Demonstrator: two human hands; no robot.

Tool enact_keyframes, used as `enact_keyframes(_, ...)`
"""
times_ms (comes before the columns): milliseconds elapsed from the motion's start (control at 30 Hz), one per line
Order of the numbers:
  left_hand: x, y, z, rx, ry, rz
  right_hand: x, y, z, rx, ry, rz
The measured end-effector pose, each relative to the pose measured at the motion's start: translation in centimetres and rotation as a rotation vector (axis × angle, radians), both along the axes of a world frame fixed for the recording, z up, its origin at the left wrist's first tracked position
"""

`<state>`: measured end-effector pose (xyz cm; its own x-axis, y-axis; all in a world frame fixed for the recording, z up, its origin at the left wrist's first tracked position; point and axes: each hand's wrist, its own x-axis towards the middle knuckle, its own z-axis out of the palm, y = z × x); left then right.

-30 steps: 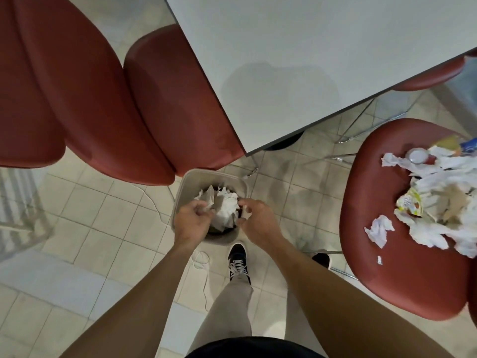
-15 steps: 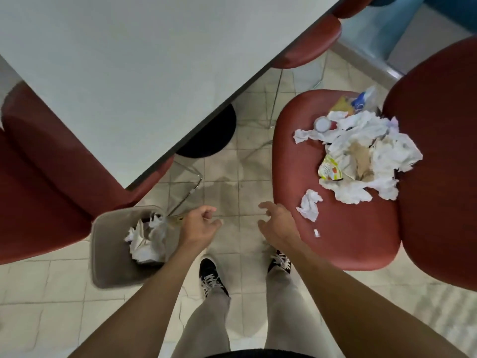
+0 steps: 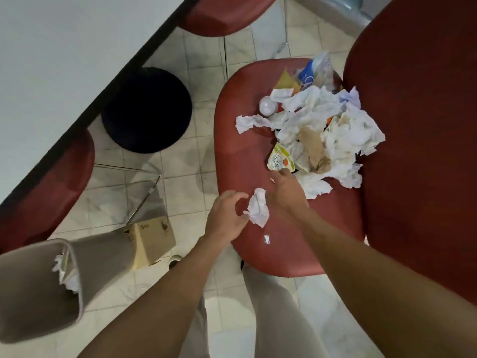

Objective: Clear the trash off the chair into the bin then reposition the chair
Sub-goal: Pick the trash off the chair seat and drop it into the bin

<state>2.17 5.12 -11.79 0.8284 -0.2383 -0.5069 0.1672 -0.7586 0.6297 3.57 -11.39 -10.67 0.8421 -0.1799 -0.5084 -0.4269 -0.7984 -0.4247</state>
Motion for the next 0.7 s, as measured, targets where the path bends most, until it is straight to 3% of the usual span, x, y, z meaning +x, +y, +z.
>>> enact_keyframes(267,1.4,-5.0,-4.6,0.146,-0.002,-0.321,3.8,-4.5,-4.3,-0.161,0.014,0.269)
enact_keyframes(433,0.8,-5.9,-6.3,0.293,0.007,-0.544,4.4,-5.6,-6.9,-0.196,-0.006,0.327)
enact_keyframes(700,0.6,-6.4,-7.4,0.138,0.016,-0.241,4.9,-6.3,-8.1,-0.238,-0.044,0.320)
